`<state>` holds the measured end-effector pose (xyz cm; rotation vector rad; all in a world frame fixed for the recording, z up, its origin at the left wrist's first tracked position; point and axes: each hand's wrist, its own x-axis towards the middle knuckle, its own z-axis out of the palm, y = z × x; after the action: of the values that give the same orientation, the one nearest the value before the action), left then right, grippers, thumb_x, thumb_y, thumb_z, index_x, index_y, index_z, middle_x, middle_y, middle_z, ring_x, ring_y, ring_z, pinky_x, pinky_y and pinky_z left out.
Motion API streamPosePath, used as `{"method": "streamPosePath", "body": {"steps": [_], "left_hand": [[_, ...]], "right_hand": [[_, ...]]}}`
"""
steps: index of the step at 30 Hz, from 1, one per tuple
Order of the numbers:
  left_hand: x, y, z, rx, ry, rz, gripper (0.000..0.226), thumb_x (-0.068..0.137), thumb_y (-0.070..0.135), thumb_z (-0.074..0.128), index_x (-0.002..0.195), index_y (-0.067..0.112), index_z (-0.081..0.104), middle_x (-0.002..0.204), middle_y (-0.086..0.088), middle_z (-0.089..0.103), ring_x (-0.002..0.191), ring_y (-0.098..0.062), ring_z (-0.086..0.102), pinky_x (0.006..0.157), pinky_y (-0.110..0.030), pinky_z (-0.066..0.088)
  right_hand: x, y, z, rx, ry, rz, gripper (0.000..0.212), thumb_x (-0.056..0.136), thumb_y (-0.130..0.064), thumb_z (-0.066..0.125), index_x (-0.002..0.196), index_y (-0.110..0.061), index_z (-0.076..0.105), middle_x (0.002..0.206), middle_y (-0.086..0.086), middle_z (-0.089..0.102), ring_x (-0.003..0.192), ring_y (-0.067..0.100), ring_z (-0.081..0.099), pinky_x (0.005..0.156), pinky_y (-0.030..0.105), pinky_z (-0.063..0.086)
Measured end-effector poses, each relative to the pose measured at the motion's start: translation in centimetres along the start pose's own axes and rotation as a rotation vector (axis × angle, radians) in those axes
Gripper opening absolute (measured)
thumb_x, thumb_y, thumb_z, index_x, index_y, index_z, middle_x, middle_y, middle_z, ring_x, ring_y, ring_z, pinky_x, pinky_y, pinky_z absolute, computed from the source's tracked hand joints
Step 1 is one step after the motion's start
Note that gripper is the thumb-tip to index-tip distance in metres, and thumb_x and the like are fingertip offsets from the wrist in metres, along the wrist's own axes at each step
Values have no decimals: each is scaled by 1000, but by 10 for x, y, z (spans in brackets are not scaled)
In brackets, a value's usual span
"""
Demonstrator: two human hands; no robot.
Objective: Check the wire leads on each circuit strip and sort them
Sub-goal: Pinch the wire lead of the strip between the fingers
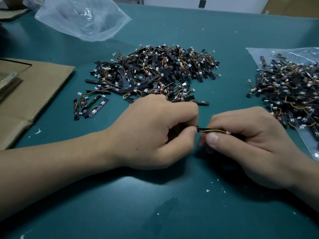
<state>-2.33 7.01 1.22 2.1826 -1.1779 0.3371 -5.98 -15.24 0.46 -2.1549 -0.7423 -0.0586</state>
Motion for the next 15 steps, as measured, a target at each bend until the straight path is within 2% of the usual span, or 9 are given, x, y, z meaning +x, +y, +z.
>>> {"method": "streamPosePath", "body": {"steps": [4, 11, 15], "left_hand": [[-1, 0, 2, 32, 10, 27, 16, 89, 24, 53, 75, 18, 57, 57, 6, 38, 53, -27, 42, 51, -35, 34], [-2, -3, 1, 0, 5, 18, 20, 93, 25, 53, 77, 17, 62, 56, 1, 49, 54, -26, 45, 53, -37, 37], [-2, -3, 1, 7, -24, 27, 20, 93, 26, 52, 76, 19, 60, 56, -1, 50, 55, -30, 45, 53, -38, 37]], "right_hand": [[1, -2, 0, -47, 22, -40, 30, 99, -33, 54, 76, -19, 68, 61, -2, 56, 55, 14, 52, 53, 25, 40], [1, -1, 0, -69, 37, -41, 36, 100, -31, 52, 78, -11, 72, 62, 0, 61, 58, 17, 56, 56, 33, 44], [1, -2, 0, -99, 37, -50, 32, 99, -31, 53, 77, -18, 72, 61, -2, 61, 57, 13, 57, 56, 31, 45]]}}
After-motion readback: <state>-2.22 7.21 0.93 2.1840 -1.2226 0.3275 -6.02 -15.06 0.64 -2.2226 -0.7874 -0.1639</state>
